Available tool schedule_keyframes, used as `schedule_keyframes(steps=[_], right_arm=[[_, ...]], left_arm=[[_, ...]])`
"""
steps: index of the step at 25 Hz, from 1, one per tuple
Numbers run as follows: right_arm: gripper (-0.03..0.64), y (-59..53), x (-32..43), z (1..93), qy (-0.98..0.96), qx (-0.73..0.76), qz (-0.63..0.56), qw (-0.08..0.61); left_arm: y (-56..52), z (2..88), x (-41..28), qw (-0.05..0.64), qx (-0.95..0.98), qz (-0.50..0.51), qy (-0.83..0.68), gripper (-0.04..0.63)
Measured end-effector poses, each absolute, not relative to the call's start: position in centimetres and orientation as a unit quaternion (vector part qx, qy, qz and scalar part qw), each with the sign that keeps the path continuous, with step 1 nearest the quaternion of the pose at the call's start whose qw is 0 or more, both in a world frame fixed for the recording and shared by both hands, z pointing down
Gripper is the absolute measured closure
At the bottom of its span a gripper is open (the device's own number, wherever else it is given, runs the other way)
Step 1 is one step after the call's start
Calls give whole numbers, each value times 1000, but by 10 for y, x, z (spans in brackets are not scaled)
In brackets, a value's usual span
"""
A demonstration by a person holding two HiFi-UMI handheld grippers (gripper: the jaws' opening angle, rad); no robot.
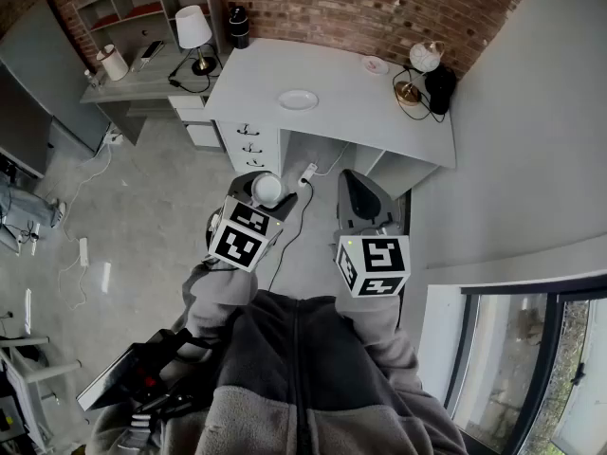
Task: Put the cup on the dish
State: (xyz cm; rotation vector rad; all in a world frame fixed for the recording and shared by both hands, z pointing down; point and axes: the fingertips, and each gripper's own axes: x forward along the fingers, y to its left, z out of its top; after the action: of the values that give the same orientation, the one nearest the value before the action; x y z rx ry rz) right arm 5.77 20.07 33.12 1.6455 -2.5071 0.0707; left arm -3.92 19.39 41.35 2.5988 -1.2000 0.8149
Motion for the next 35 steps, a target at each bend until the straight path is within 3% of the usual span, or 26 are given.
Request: schedule_keyframes(steps=[35], right_arm=[[617, 241, 80, 385, -847, 519, 72, 94]], left_arm=[[230, 440, -31, 107, 853, 269, -433, 339]])
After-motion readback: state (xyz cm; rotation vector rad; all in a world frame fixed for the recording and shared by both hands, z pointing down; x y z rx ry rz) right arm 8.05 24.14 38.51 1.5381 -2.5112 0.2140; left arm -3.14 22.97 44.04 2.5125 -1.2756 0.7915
